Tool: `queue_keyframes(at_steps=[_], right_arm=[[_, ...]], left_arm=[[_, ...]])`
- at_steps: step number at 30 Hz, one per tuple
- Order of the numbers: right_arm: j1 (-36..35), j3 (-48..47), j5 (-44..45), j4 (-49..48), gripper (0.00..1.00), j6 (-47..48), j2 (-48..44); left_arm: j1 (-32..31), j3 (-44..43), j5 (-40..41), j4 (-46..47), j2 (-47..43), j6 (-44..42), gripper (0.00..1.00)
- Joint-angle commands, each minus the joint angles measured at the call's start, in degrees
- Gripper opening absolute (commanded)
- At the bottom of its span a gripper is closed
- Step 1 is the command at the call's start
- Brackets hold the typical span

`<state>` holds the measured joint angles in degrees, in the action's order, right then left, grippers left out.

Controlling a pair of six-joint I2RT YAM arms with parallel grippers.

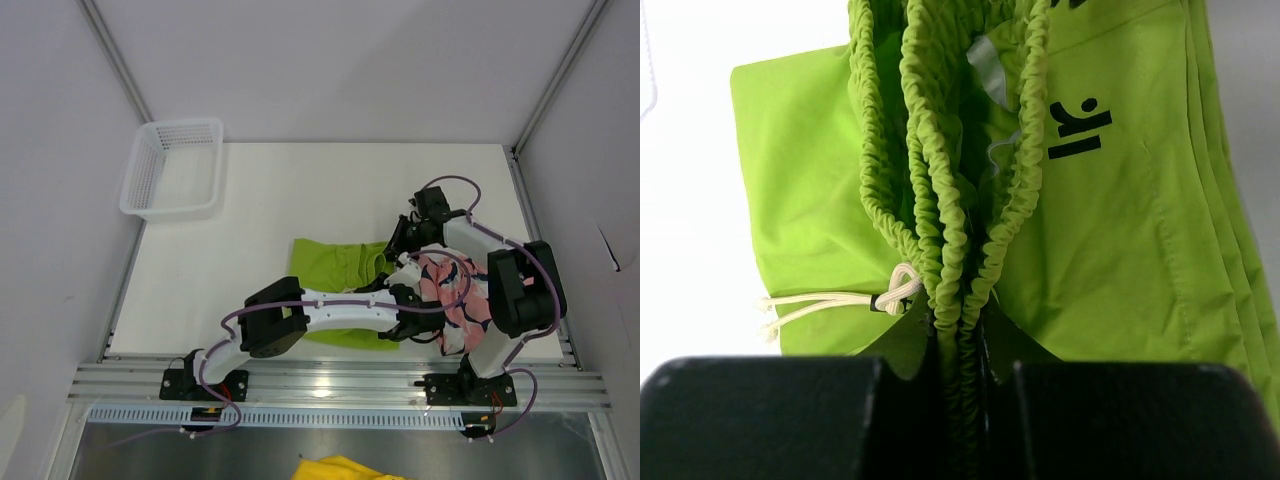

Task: Fold and stack the shorts
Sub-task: Fold the shorts

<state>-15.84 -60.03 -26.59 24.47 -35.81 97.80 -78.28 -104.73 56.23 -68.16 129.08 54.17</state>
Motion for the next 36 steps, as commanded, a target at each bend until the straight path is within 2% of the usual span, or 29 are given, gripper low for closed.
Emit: queue_keyframes(at_steps=[1, 16, 23, 30, 36], right_arm=[[1.1, -1.7, 2.3, 2.9, 0.09, 2.7, -1.6], [1.2, -2.5, 2.3, 0.9, 0.09, 4.7, 8.5], [-0.5, -1.8, 4.5, 1.7, 0.07, 5.0, 9.2], [-0.8, -0.5, 3.4, 0.6, 0.06, 4.4, 8.9], [-0.9, -0.7, 3.3, 0.4, 0.06, 4.3, 8.7]], left_arm=[[0.1, 0.0, 0.6, 1.6, -4.4, 0.7, 0.01], [0.5, 1.0, 1.1, 2.1, -4.7, 0.0, 0.01], [0.9, 1.6, -0.1, 6.0, -6.0, -4.1, 0.00], [0.9, -4.7, 0.4, 2.3, -3.4, -4.0, 0.00], [0.9, -4.4, -1.7, 2.9, -2.7, -4.9, 0.01]])
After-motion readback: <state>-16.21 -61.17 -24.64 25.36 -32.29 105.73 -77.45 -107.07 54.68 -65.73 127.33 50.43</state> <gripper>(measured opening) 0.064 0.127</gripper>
